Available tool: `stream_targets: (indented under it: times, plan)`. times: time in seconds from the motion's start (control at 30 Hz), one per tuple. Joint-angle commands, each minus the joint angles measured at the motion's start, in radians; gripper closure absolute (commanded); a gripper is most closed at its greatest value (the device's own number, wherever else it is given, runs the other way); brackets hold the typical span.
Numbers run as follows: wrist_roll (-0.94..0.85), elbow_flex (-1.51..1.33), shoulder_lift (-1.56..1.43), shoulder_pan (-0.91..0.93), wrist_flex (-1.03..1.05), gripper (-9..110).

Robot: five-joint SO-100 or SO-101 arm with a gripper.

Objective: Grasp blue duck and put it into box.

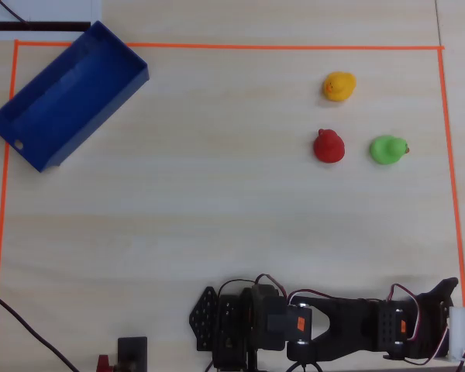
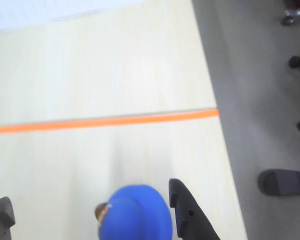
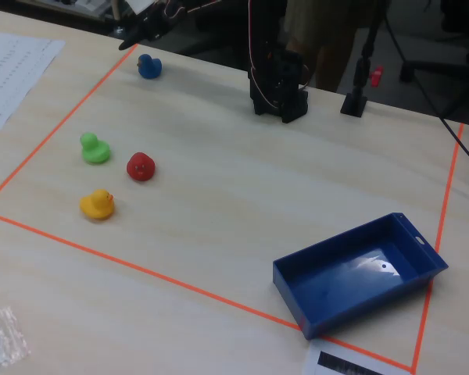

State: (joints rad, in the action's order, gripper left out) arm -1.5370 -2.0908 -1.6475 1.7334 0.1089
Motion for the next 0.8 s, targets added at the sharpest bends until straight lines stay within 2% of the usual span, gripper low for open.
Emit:
stream_targets:
  times: [0.0,0.77]
  plan:
    - [-0.018,-0.011,-0.034,-0.008,-0.044,60]
    - [-0.127,-0.006,0.207,0.035,-0.175,60]
